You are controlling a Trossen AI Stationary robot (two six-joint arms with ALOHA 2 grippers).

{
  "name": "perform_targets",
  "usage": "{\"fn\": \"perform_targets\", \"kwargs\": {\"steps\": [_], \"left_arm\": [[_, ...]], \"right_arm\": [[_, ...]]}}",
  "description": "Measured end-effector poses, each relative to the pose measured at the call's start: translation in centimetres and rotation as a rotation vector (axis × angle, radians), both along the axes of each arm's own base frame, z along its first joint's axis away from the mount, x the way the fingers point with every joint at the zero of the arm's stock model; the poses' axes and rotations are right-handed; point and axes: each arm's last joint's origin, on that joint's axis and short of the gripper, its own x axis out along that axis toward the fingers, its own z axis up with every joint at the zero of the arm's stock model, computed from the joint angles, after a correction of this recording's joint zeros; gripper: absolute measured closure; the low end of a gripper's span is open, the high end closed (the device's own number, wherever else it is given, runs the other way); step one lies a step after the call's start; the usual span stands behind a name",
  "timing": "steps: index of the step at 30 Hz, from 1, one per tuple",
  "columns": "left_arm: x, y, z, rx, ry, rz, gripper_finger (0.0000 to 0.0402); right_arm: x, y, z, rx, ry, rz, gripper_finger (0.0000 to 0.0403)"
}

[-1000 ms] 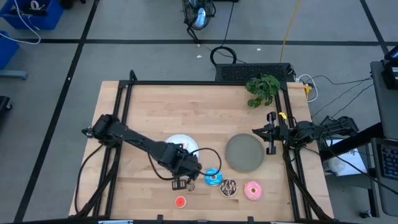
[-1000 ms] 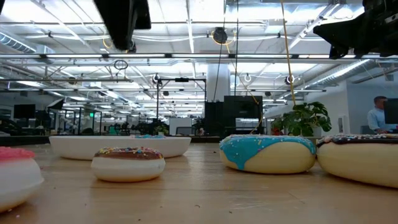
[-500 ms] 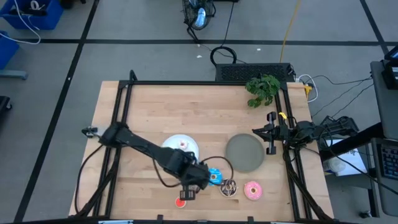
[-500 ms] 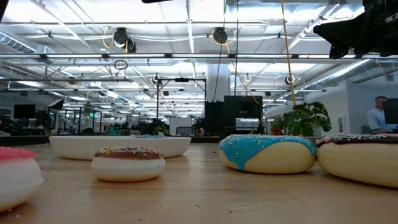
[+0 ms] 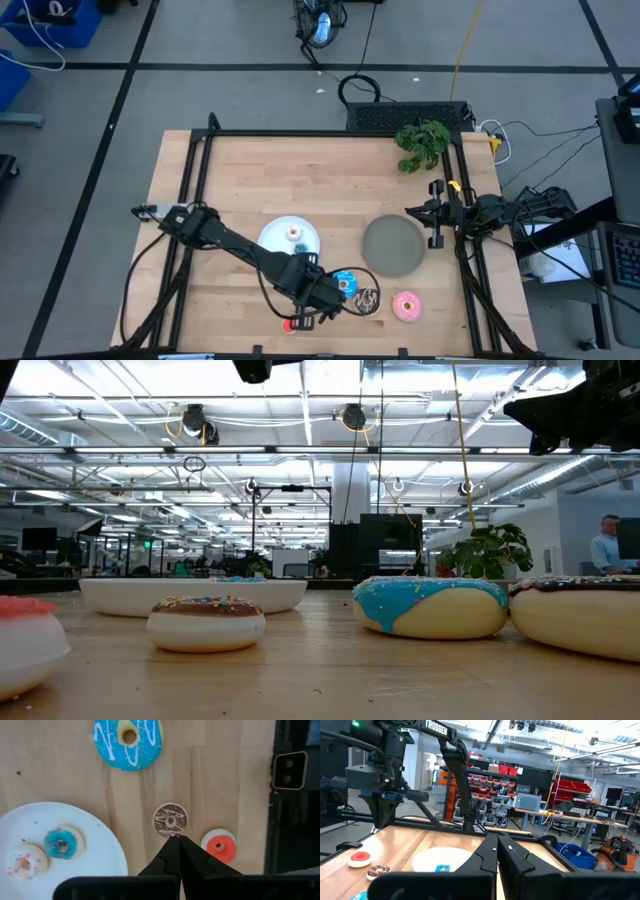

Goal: Pick & Place donuts
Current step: Put the small brown donut on the white plate

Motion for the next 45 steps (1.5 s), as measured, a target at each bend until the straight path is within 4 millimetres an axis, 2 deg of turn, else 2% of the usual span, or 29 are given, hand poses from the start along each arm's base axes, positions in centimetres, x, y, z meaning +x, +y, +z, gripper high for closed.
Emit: {"fn": "perform_targets", "kwargs": {"steps": [8, 13, 20, 31, 35, 45], "left_arm": [[-0.4, -0.5, -0.7, 0.063, 0.001, -0.137, 0.0394], [-0.3, -0.5, -0.8, 0.062, 0.001, -0.136, 0.0398], [-0.3, -0.5, -0.8, 0.061, 0.001, -0.130, 0.0383], [0.2, -0.7, -0.7, 0.048, -0.061, -0.183, 0.0393], [0.2, -0.7, -0.7, 0.048, -0.057, -0.186, 0.0347], [-0.1, -1.3, -0.7, 0.043, -0.054, -0.219, 0.0182]], "right_arm": [[0.0, 0.0, 0.0, 0.000, 0.000, 0.000, 0.0403], [0.0, 0.0, 0.0, 0.000, 0.000, 0.000, 0.0403], [0.0, 0.0, 0.0, 0.000, 0.000, 0.000, 0.0403], [0.0, 0.0, 0.0, 0.000, 0.000, 0.000, 0.0403], [0.0, 0.0, 0.0, 0.000, 0.000, 0.000, 0.0403], [0.0, 0.0, 0.0, 0.000, 0.000, 0.000, 0.0403]]}}
